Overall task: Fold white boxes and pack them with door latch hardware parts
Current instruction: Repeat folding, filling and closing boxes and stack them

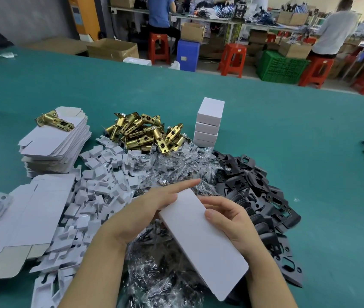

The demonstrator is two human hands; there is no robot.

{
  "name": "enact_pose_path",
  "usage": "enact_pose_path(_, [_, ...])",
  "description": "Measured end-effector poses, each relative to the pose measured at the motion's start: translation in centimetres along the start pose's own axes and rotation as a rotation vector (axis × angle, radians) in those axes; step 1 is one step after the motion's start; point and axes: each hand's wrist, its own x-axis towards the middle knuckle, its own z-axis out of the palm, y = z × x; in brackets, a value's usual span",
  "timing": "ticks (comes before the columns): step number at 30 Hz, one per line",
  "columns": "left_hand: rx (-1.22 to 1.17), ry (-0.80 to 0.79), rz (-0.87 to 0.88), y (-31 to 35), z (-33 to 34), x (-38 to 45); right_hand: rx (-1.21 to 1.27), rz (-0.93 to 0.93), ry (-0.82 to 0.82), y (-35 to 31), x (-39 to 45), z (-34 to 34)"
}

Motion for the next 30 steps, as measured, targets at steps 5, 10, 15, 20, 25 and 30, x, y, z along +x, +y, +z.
enact_pose_path(5, [-0.2, -0.054, -0.01, -0.5, -0.1, -0.1, 0.045, 0.057, -0.044, 0.0, 0.0, -0.4])
enact_pose_path(10, [-0.199, -0.041, -0.018, -0.6, 0.0, 0.1, 0.064, 0.096, -0.063, -0.1, 0.1, -0.8])
enact_pose_path(15, [-0.151, -0.018, -0.031, -0.3, 0.5, 0.2, 0.103, 0.08, -0.026, 0.1, 0.2, -0.7])
enact_pose_path(20, [0.03, -0.049, -0.044, 0.2, 1.3, 0.2, 0.056, 0.067, -0.011, -0.2, 0.2, -0.7])
enact_pose_path(25, [0.009, 0.011, -0.009, 0.1, 1.6, 0.3, 0.06, 0.06, 0.01, 0.0, 0.4, -0.9])
enact_pose_path(30, [-0.004, 0.262, 0.041, -0.2, 1.8, 1.1, 0.066, 0.049, 0.131, 0.1, 0.6, -1.0])
